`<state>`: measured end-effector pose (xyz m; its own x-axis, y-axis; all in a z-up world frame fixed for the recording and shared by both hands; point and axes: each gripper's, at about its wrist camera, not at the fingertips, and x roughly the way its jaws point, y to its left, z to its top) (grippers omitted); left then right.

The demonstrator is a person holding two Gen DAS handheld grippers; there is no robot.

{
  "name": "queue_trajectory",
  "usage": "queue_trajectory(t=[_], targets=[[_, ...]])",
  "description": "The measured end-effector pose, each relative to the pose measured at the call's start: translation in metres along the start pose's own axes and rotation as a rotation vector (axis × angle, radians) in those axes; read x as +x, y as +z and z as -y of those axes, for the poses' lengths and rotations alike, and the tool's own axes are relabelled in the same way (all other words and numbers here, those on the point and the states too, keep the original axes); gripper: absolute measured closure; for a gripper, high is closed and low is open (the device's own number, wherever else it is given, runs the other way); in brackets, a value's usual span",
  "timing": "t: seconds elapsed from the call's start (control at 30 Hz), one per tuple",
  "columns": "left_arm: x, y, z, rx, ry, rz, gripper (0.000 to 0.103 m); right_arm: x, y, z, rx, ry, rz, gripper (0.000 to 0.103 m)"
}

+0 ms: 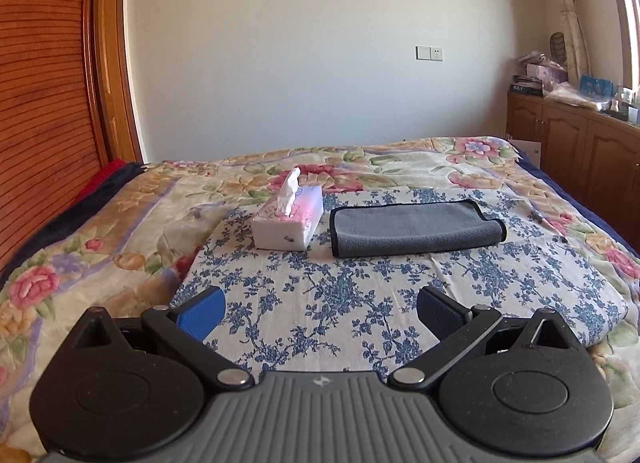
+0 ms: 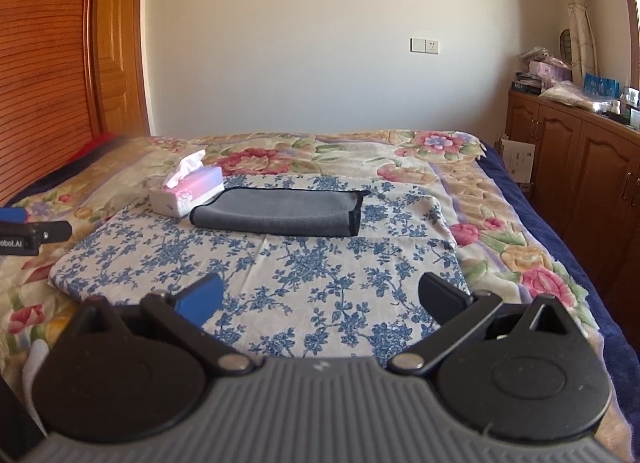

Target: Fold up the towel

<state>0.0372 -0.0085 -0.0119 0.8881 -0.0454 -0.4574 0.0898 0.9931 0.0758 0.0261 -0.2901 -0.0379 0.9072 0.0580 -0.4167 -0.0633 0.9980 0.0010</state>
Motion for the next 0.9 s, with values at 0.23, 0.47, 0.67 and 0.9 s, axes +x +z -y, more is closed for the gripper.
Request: queue_trajectory(t=[0.23, 0.47, 0.67, 0.9], targets=[[-0.004, 0.002, -0.002, 0.001, 0.017, 0.041, 0.0, -0.004, 0.0, 0.001, -0.004, -0.044, 0.047, 0.0], [-0.011, 0.005, -0.004, 0.012, 0.023, 0.088, 0.0, -0.005, 0.0, 0.006, 0.021, -0.067, 0.068, 0.0], [-0.015, 0.005, -0.001, 0.03, 0.021, 0.104, 0.0, -0.007, -0.001, 0.007, 0.03, -0.084, 0.091, 0.0], [-0.021, 0.002, 0.001, 0.037, 0.023, 0.133, 0.0, -0.012, -0.001, 0.005, 0.017, -0.088, 0.13, 0.0]])
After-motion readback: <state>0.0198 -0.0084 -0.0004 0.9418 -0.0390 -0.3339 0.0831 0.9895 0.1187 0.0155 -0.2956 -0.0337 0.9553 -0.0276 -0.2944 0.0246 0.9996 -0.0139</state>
